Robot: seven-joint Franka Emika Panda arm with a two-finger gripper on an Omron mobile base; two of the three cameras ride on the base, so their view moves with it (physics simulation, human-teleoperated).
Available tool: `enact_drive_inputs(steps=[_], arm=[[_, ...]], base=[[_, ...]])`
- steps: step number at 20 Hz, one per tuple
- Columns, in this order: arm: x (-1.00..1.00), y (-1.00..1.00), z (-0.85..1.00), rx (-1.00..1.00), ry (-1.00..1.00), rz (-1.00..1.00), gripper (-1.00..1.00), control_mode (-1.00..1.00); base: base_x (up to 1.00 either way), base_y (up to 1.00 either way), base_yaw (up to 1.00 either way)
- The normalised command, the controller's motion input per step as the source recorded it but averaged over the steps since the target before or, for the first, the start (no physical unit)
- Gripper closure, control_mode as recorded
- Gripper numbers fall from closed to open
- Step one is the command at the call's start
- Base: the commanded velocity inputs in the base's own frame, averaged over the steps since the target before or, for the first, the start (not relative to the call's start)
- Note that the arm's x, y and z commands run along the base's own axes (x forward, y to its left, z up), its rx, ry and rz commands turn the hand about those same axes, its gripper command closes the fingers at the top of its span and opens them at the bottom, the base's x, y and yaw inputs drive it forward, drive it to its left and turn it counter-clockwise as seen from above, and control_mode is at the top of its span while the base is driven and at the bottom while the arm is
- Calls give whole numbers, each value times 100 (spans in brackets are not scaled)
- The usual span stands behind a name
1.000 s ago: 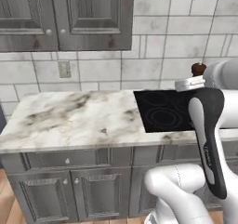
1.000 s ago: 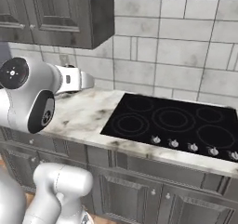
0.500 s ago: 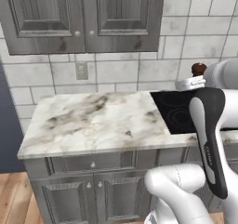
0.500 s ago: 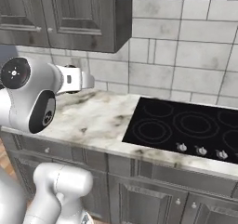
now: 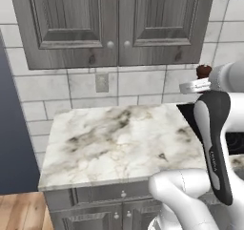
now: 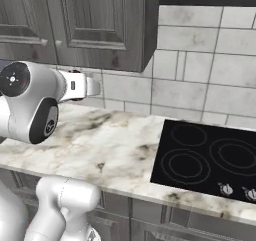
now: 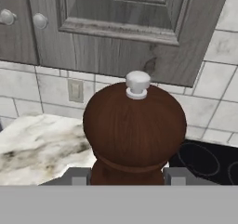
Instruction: Take 2 condiments from the cabinet and move them on the counter near the stove.Make sure the condiments are lined up with each other, next to each other.
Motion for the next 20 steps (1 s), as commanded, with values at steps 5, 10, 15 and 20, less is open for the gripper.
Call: enact_drive_inputs(steps=[5,10,15,20], arm=[[0,0,0,0,0,0,100,100],[0,0,0,0,0,0,100,100],[0,0,0,0,0,0,100,100],[17,0,-17,0,0,4,100,-100]], base=[[77,19,-2],[26,1,-2],[1,0,0],[0,0,0]])
